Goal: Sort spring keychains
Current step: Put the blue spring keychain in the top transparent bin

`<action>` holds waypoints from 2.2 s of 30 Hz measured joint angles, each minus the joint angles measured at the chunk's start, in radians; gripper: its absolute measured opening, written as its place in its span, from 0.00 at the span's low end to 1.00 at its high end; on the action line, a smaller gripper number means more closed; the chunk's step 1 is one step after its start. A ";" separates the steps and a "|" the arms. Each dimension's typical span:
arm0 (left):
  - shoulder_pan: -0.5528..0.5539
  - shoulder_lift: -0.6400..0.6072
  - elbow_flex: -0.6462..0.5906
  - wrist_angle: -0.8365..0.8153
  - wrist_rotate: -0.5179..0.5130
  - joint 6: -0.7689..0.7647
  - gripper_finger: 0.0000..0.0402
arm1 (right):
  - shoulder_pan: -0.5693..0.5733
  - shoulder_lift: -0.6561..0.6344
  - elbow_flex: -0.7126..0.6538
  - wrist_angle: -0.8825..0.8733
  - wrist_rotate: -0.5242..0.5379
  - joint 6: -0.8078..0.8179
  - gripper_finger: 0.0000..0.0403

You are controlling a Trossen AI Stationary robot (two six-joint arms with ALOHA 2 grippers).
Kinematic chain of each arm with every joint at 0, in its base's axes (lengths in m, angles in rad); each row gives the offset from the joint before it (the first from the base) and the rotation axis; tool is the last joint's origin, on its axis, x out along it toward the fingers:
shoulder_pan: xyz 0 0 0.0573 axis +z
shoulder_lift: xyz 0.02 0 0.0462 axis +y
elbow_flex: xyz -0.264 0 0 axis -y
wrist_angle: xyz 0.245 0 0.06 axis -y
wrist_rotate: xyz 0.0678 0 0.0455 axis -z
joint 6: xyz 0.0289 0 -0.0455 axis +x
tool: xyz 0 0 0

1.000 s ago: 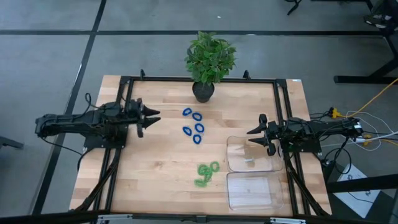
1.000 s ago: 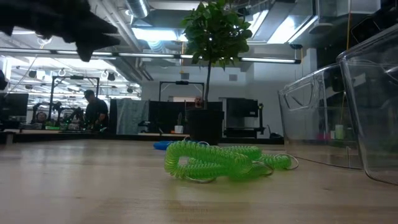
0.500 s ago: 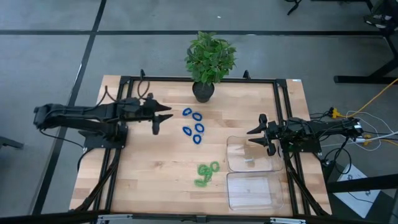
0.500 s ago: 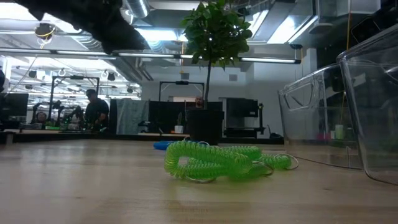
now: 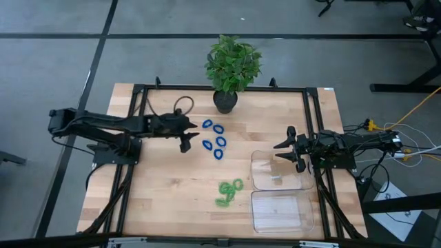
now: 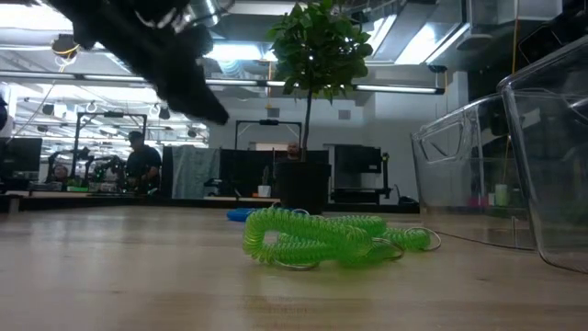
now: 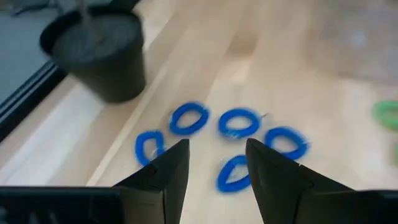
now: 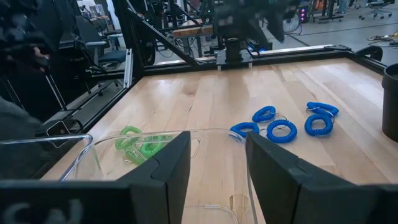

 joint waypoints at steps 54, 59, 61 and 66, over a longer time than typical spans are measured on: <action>0.235 0.668 0.235 0.010 0.150 0.067 0.38 | 0.000 0.000 0.000 0.000 0.000 0.000 0.38; 0.230 0.656 0.231 -0.004 0.162 0.078 0.32 | 0.000 0.000 0.000 0.000 0.000 0.000 0.38; 0.228 0.656 0.231 -0.005 0.178 0.078 0.27 | 0.000 0.000 0.000 0.000 0.000 0.000 0.38; 0.197 0.655 0.230 -0.010 0.171 0.075 0.17 | 0.000 0.000 0.000 0.000 0.000 0.000 0.38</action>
